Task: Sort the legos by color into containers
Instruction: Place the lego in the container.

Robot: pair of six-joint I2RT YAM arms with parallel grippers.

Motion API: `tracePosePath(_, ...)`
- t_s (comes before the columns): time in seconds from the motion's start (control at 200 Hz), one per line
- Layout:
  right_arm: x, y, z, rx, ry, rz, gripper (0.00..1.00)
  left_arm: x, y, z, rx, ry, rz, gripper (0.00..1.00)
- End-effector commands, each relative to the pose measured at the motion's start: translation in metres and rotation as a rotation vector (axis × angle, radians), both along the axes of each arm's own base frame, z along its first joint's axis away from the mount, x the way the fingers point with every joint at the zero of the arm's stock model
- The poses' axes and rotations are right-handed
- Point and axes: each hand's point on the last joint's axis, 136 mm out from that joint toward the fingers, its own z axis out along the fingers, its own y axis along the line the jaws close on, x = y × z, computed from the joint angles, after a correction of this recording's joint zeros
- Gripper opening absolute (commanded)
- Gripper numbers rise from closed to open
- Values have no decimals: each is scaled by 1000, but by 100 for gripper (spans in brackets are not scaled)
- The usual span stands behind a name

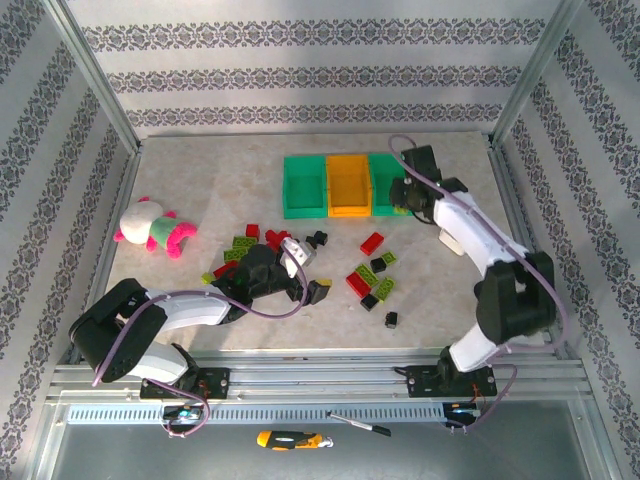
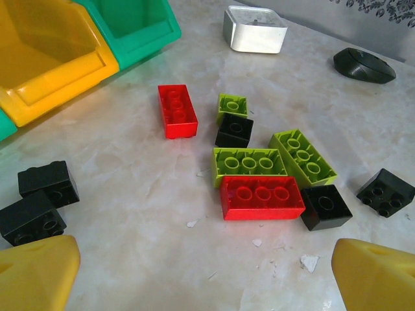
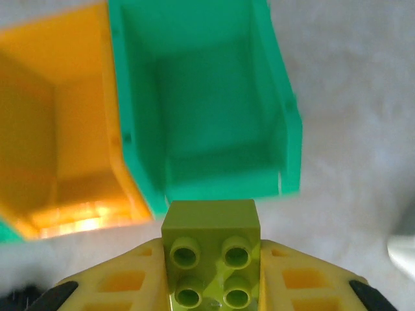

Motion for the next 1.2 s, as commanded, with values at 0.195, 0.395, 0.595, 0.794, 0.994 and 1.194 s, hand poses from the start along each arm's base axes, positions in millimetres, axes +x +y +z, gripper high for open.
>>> tracePosePath(0.195, 101, -7, -28, -67, -21, 10, 29, 3, 2, 19, -51, -52, 43, 99)
tracePosePath(0.395, 122, 6, -44, -37, -13, 56, 30, 4, 3, 17, -48, -51, 55, 99)
tracePosePath(0.595, 124, 8, -56, -34, 26, 67, 28, 4, 3, 18, -40, -56, 51, 99)
tracePosePath(0.794, 123, 13, -38, -31, -22, 100, 35, 4, 4, 16, -40, -55, 57, 99)
tracePosePath(0.994, 117, 8, -34, -46, -15, 86, 79, 5, 3, 20, -52, -57, 57, 99)
tracePosePath(1.194, 75, 16, -4, -20, -50, 97, 81, 5, 5, 19, -32, -57, 62, 99)
